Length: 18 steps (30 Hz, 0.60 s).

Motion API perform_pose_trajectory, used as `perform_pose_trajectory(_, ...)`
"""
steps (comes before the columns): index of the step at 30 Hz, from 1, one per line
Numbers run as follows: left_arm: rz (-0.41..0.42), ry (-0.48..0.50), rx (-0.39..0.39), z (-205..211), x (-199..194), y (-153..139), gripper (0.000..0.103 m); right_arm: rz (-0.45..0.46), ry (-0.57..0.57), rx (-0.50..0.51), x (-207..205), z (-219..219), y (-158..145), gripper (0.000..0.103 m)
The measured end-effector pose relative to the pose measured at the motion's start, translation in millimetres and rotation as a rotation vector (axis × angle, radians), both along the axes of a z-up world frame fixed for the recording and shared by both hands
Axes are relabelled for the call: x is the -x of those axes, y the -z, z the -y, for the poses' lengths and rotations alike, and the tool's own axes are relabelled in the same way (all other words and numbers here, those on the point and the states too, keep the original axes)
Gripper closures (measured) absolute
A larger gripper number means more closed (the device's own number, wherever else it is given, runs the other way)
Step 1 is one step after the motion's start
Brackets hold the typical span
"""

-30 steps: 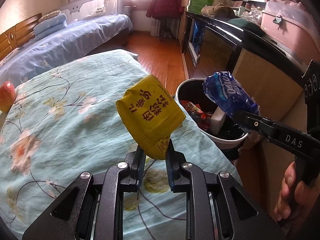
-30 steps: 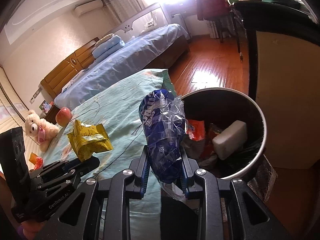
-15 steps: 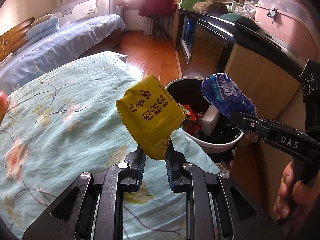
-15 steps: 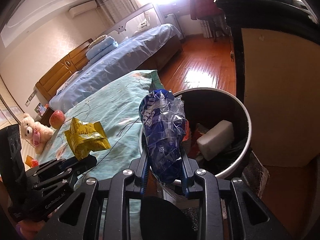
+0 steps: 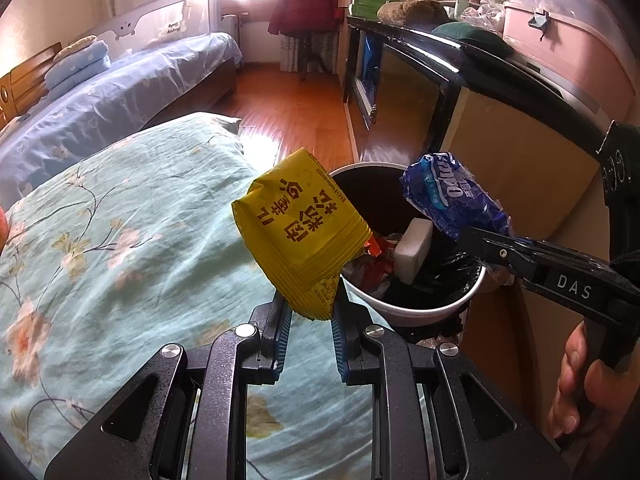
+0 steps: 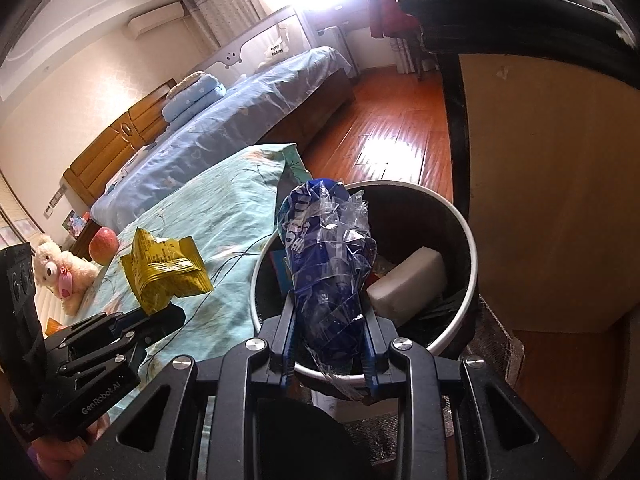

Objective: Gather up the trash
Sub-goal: 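Carry the yellow packet and blue wrapper over the bin with both tools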

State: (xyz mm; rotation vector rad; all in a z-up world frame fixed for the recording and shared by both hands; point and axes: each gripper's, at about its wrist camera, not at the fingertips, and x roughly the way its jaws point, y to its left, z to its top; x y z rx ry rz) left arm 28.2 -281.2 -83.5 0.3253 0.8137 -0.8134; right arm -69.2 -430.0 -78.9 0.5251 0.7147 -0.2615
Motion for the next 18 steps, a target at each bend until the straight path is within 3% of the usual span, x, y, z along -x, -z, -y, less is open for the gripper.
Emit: perform_pose_trajectory(18, -0.003, 0.028, -0.020, 33, -5, 4, 0.086, -0.021, 0.019, -0.007, -3, 18, 7, 0.075)
